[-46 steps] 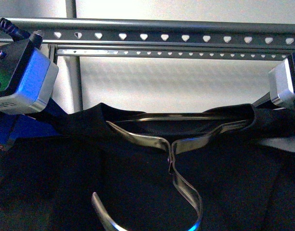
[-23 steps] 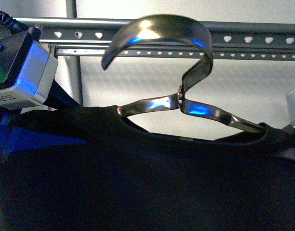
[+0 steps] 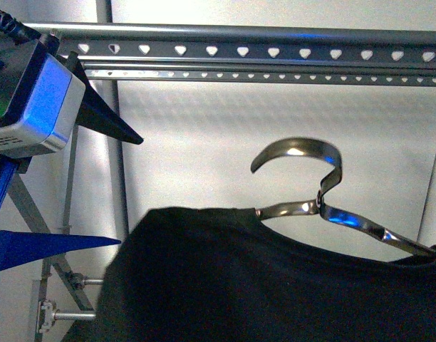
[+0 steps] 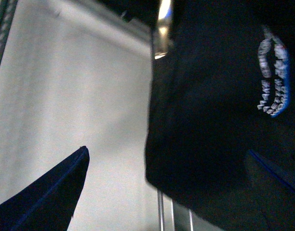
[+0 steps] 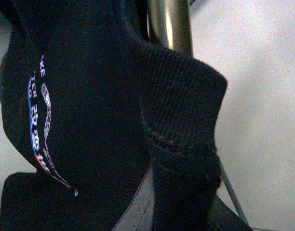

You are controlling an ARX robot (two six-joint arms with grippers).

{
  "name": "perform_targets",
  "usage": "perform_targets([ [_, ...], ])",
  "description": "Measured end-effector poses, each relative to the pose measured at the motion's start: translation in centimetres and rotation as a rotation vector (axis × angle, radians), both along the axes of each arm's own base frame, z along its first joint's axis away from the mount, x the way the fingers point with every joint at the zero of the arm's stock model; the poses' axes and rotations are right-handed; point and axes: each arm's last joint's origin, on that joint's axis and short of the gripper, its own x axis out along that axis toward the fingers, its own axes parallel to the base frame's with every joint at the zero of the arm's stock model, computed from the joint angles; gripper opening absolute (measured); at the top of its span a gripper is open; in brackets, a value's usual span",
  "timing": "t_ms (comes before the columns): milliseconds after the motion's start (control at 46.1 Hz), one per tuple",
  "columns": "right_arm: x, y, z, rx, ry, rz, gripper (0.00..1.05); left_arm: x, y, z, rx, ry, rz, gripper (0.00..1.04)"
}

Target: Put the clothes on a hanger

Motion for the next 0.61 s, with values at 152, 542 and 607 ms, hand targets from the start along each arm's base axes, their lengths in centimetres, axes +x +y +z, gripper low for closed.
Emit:
perform_targets([
  [152,1.2,-0.8,1.5,0.085,0.036,-0.136,0.04,1.4,2.0,1.9,-0.500,0.066,0.573,0.98],
  [542,3.0,1.9,11.9,0.517,0.230,-0.442,0.04,-3.9,3.1,5.4,-1.428,0.343,0.907,0.79],
  [607,3.7,1.8,13.9,0.595,0.242,-0.496,0.04,-5.5,3.2,3.4,-1.338,0.272,0.969,0.67],
])
